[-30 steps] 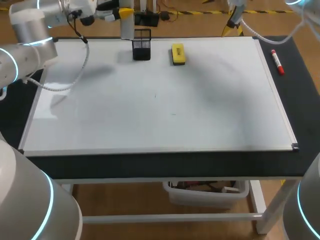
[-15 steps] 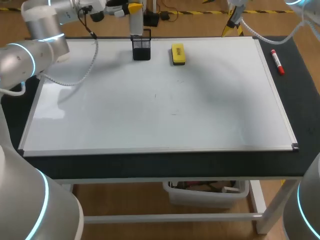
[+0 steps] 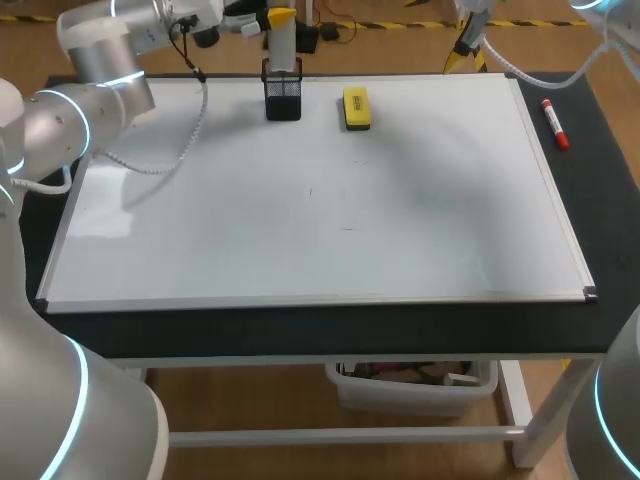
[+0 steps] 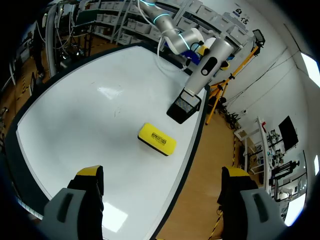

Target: Pick up the inspection probe, press it on each red-marked spot on the whiteboard one by one, put down the probe, pick up the eraser, and wipe off all the red marks.

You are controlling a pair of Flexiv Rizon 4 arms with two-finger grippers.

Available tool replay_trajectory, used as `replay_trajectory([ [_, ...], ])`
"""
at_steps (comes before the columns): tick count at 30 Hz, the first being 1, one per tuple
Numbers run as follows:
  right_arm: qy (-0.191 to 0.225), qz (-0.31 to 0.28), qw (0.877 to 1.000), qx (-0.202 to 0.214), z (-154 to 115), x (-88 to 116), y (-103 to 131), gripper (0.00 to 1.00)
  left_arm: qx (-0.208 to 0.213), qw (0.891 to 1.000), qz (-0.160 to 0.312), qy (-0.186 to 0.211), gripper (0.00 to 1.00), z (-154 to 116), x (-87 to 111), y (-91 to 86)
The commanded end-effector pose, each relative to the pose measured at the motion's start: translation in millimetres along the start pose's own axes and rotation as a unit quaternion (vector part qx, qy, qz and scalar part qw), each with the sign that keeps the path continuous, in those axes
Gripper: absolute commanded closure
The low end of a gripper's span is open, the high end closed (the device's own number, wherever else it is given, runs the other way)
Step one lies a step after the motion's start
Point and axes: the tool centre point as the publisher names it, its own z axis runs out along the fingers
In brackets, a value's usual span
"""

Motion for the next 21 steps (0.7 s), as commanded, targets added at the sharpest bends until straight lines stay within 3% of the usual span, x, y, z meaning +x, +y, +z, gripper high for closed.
replay_trajectory([
  [1, 0.001, -0.001, 1.0, 0.004, -2.4, 1.1, 2.7, 0.0, 0.011, 0.994, -0.001, 0.111, 1.0, -2.5, -12.0, 10.6],
  [21, 0.001, -0.001, 1.0, 0.004, -2.4, 1.1, 2.7, 0.0, 0.006, 0.99, -0.003, 0.139, 1.0, -6.4, -32.1, 42.3],
])
